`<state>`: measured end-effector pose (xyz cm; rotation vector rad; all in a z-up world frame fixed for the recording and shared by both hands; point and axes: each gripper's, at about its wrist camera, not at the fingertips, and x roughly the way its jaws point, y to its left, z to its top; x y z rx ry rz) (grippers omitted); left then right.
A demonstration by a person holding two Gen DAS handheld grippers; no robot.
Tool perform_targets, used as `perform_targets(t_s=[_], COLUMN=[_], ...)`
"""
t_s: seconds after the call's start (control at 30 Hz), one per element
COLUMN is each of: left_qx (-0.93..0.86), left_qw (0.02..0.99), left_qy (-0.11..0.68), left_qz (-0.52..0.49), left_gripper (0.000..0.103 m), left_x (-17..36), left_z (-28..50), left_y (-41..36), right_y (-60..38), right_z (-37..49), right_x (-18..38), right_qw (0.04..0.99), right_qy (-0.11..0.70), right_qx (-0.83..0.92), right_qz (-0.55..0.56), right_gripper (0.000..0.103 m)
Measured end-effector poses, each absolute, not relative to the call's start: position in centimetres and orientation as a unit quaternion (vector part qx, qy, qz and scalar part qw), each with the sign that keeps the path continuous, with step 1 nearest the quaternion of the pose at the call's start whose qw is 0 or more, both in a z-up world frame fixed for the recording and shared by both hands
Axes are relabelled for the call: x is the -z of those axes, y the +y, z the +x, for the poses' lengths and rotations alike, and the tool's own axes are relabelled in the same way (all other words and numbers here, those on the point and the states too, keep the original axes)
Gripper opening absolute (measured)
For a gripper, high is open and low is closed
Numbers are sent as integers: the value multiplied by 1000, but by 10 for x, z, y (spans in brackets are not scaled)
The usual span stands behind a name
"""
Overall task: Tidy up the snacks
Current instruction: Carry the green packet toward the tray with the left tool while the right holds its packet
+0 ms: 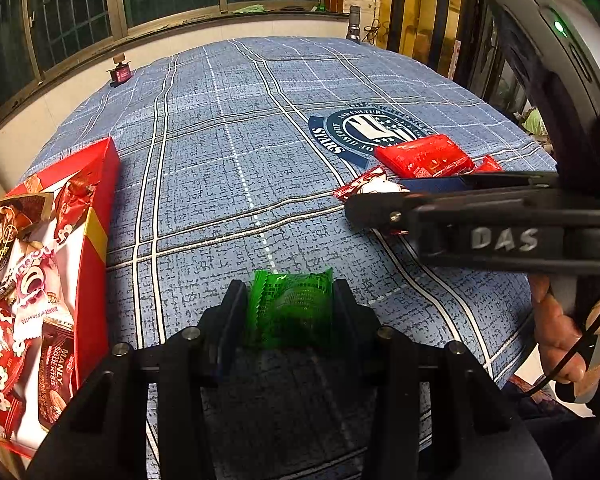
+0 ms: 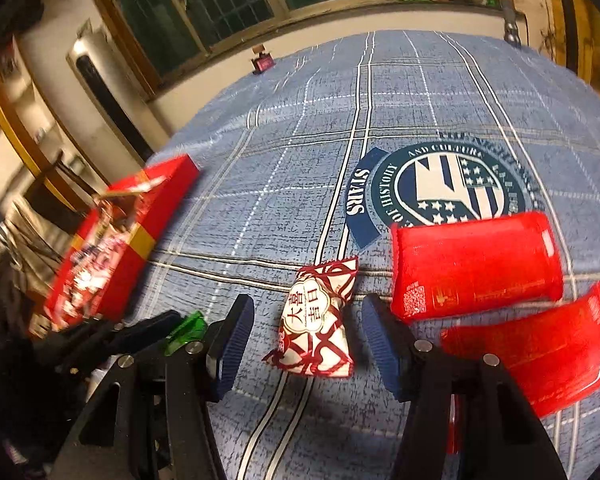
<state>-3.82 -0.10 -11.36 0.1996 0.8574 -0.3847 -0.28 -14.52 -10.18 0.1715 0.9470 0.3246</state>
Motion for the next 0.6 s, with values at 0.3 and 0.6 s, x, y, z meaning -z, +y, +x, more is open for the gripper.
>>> perform_targets(t_s=[0.3, 0.6], left_qx=[171, 162], left_qw=[887, 885], left_qy=[418, 428], left_qz=[93, 83], left_gripper=[43, 41], left_x=[113, 111], left_z=[-38, -33], left_y=[-4, -7], right_y=[-118, -145], right_z=[-5, -29], right_x=[104, 96], right_qw=[886, 882], right_qy=[451, 451], right_qx=[-100, -133], right_qz=[-40, 7], right_gripper=[34, 33])
